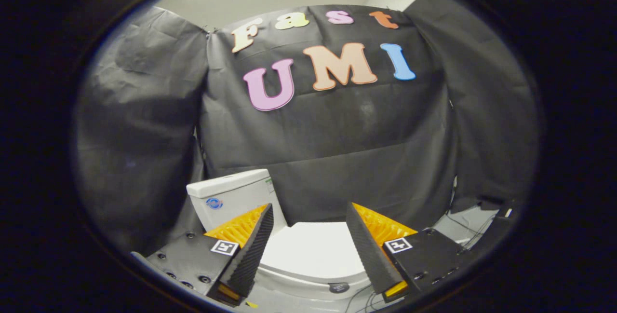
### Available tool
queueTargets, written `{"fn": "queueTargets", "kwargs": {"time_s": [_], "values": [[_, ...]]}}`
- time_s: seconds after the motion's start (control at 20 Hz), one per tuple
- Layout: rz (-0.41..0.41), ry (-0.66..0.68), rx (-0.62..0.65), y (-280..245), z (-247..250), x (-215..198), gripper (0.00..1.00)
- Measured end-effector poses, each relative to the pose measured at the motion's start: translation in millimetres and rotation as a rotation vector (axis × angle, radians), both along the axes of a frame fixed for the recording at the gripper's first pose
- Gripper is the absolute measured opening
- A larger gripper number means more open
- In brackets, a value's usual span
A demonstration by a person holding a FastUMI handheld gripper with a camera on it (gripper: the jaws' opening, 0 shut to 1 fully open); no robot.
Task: Open the toilet lid.
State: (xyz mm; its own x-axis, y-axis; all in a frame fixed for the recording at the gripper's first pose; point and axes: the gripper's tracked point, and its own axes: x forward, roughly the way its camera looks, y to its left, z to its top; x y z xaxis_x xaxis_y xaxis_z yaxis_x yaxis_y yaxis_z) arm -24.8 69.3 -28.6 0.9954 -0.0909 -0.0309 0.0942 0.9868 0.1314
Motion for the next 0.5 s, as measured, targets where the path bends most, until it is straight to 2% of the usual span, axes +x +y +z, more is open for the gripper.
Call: {"fn": "queueTargets", "kwargs": {"time_s": [0.25, 0.5], "values": [[-0.105, -0.077, 0.199, -8.6, -15.3, 20.7, 0.94], [-0.231, -0.094, 0.424, -25.1, -63.6, 31.3, 0.94]]}}
